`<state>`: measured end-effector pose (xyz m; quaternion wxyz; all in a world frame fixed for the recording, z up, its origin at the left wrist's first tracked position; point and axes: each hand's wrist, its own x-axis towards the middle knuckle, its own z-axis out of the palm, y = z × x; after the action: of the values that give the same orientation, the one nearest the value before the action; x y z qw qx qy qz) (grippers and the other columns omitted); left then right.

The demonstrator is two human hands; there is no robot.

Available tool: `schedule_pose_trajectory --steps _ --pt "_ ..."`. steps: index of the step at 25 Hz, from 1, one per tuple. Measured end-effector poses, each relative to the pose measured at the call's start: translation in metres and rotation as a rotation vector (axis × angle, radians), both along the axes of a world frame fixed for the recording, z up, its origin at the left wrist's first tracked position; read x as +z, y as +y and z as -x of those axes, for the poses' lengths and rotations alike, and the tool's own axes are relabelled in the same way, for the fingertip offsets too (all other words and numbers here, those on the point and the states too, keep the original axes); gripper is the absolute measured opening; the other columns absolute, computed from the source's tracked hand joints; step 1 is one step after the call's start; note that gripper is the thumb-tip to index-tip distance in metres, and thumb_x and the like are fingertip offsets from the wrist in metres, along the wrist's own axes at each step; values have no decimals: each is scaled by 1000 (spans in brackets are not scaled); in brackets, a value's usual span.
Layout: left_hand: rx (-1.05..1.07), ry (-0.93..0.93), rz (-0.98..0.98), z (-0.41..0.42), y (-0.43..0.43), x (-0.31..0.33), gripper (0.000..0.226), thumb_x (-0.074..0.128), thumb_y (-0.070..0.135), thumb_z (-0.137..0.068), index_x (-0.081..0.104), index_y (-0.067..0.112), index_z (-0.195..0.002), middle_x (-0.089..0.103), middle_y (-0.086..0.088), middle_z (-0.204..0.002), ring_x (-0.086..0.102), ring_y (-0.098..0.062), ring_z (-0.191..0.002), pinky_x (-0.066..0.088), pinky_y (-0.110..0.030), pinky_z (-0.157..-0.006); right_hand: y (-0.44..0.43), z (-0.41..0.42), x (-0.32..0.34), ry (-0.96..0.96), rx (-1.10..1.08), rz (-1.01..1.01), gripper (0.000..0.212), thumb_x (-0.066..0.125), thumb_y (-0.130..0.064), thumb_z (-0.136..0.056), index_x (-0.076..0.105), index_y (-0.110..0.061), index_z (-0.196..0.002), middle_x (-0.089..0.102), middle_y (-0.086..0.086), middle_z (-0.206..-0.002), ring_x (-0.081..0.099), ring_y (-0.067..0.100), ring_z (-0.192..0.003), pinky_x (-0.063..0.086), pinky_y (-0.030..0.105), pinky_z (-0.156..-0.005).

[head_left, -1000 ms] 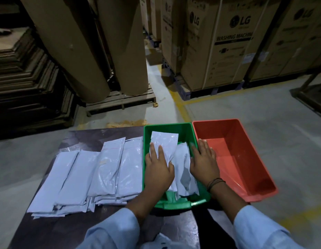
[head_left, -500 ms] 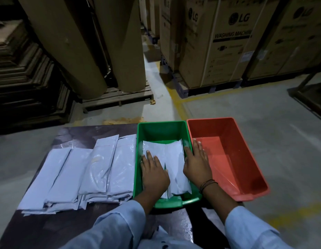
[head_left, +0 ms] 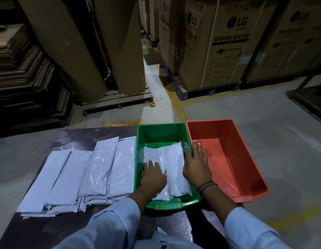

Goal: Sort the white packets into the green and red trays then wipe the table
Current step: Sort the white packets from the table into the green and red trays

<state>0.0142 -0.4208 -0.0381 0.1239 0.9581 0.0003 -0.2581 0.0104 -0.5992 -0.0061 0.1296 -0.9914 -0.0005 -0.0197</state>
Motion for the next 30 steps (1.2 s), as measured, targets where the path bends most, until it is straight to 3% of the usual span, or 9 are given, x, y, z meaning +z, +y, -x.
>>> schedule_pose_trajectory --steps 5,10,15,21,30 --pt "-96 -364 22 1 14 22 60 37 39 -103 33 13 -156 26 -15 -165 14 -36 -153 14 -45 -126 5 -1 9 -53 11 27 64 49 -16 -87 35 -16 -150 10 20 -164 7 40 -152 14 52 -121" --pt "-99 -701 148 10 39 49 51 41 29 -95 56 11 -141 53 -13 -148 38 -38 -142 36 -47 -118 38 -4 17 -121 37 -11 59 57 -19 -89 45 -10 -145 21 22 -161 16 43 -150 22 55 -118" --pt "-19 -758 185 11 87 56 50 45 27 -92 60 11 -136 58 -12 -143 43 -37 -139 39 -46 -116 97 4 15 -145 110 -41 55 53 -23 -86 53 -8 -139 30 25 -157 28 47 -145 32 58 -114" --pt "79 -816 160 23 172 59 46 49 26 -93 63 11 -134 60 -10 -142 46 -35 -137 41 -48 -115 181 8 17 -153 230 -52 59 61 -18 -85 49 -10 -141 31 22 -157 25 47 -146 33 59 -113" --pt "363 -901 258 33 326 38 44 48 27 -96 61 10 -134 62 -10 -137 55 -32 -128 43 -48 -111 322 6 19 -201 420 -124 52 56 -22 -90 52 -7 -139 36 22 -155 25 44 -146 28 55 -116"
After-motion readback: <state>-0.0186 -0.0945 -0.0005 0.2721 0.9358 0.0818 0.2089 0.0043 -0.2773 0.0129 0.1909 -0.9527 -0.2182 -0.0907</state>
